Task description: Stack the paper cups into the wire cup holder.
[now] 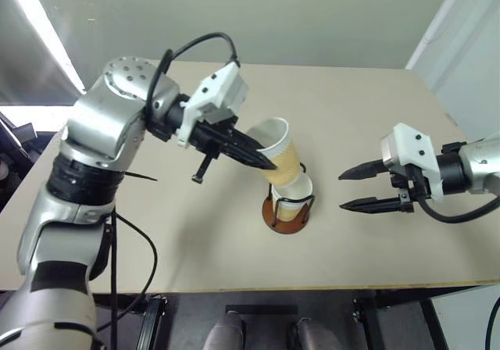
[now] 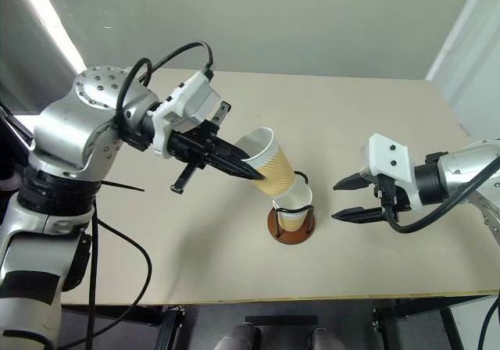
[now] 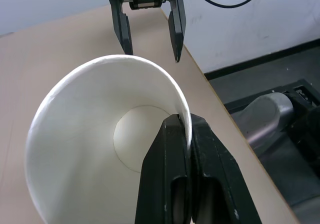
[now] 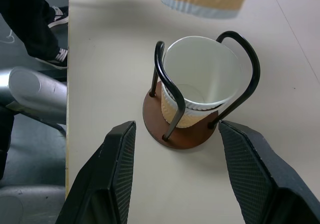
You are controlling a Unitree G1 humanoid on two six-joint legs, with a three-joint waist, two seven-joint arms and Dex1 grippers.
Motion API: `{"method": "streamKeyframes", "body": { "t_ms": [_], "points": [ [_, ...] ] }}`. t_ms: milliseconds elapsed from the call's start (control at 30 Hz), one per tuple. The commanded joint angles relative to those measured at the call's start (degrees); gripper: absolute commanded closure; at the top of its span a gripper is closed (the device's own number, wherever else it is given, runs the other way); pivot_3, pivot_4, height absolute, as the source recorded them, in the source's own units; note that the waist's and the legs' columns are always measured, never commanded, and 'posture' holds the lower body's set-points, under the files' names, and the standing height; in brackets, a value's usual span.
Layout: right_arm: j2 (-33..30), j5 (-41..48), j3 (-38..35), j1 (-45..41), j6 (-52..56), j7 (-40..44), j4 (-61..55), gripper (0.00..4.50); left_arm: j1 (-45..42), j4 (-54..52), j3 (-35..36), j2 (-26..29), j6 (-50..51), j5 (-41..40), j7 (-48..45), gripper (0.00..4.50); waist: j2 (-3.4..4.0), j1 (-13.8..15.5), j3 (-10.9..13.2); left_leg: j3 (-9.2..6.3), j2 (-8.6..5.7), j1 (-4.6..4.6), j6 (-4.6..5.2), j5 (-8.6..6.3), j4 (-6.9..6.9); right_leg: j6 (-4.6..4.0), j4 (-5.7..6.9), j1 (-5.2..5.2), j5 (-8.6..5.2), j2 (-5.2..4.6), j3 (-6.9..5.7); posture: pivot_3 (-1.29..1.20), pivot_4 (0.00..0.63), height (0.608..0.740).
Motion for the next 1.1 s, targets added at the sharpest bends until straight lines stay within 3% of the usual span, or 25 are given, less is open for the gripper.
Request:
{"method": "streamKeyframes", "body": {
  "t_ms": [33,200,633,1100],
  "points": [
    [-1.1,-0.6,-1.1,-0.1,-0.8,0.0,-0.7,1.86,-3.7,3.7,-2.7,-0.9,-5.8,1.6,-2.3,4.49,0.00,0.0,0.0,0.00,0.00,-0.01,0.00,0.00,0.00,0.00,0.00,0.00,0.00,0.00,0.00,0.00,0.150,0.740],
    [-0.9,-0.6,-1.2,-0.3,-0.5,-0.3,-0.8,1.86,-6.4,8.6,-6.7,-2.7,-11.1,1.9,-2.3,4.49,0.00,0.1,0.0,0.00,-0.01,-0.07,0.04,-0.01,0.03,0.07,-0.07,0.00,0.02,0.00,0.00,0.00,0.150,0.740],
    [-0.8,-0.1,-1.8,0.4,-0.1,-1.2,-1.7,1.86,-6.4,7.2,-12.7,-2.1,-13.8,-0.7,-2.3,4.49,0.00,0.3,0.0,-0.01,-0.02,-0.23,0.08,-0.04,0.04,0.20,-0.33,-0.01,0.06,0.00,0.00,0.00,0.150,0.740],
    [-0.9,0.4,-2.0,0.4,0.4,-1.7,-2.3,1.86,-5.0,9.6,-13.4,-4.7,-17.6,3.5,-2.3,4.49,0.00,0.5,0.0,0.00,-0.02,-0.26,0.12,-0.06,0.09,0.23,-0.34,-0.01,0.06,0.00,0.00,0.00,0.150,0.740]
  ]
}}
